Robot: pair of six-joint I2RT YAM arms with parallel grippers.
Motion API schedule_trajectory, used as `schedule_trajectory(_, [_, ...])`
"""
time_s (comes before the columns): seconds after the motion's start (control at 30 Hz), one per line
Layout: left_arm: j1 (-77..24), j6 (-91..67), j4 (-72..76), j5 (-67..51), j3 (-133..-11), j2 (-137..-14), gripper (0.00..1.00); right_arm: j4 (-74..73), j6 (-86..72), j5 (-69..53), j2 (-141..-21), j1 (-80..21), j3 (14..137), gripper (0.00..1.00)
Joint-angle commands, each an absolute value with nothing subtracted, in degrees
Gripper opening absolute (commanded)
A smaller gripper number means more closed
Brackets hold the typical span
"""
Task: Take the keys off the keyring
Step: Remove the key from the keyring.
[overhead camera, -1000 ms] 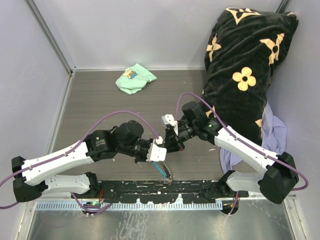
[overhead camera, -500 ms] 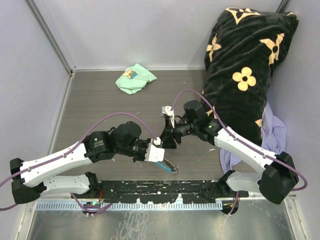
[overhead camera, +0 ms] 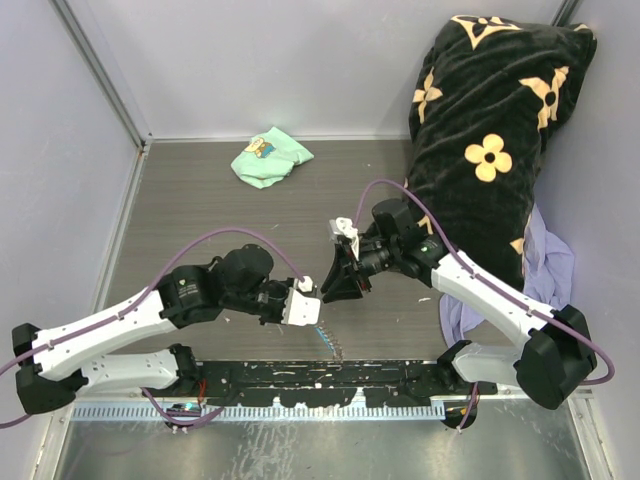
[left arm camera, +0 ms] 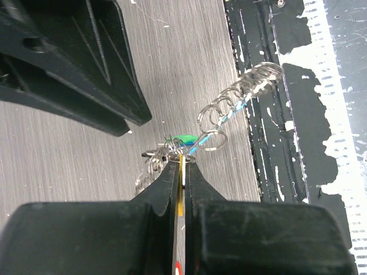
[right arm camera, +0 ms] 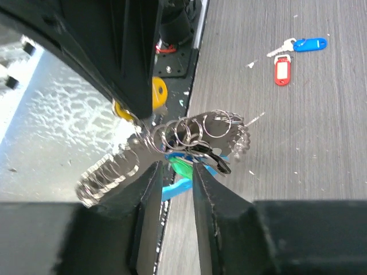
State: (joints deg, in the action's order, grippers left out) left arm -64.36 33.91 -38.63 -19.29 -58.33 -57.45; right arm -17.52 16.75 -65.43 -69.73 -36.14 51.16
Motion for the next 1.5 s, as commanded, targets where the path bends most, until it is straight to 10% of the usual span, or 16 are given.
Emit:
schedule_trajectory(0.0, [-63.7,34.8,-35.5,-20.7,-58.7,-54.7,0.0,-26.2,31.0,-63.0,-68.1,-36.1,54.1,0.26])
schedule_trajectory(0.33, [-62.8,33.8,-32.2,-18.2,-58.5,-54.5,0.0,-33.7,46.3,-72.2,-68.6,-40.8,52.8,0.06])
schedule_trajectory(0.67, [-62.8,33.9,-27.8,-19.9,-57.6,-54.2,0.0,-34.5,47.4,-75.5,-67.3,-40.8,53.7,0.25])
schedule_trajectory(1.47, [-62.8,34.3,-24.7,-22.6,-57.0,-55.1,0.0,-20.4,27.6,-61.4,-65.4,-40.8,53.5,0.32])
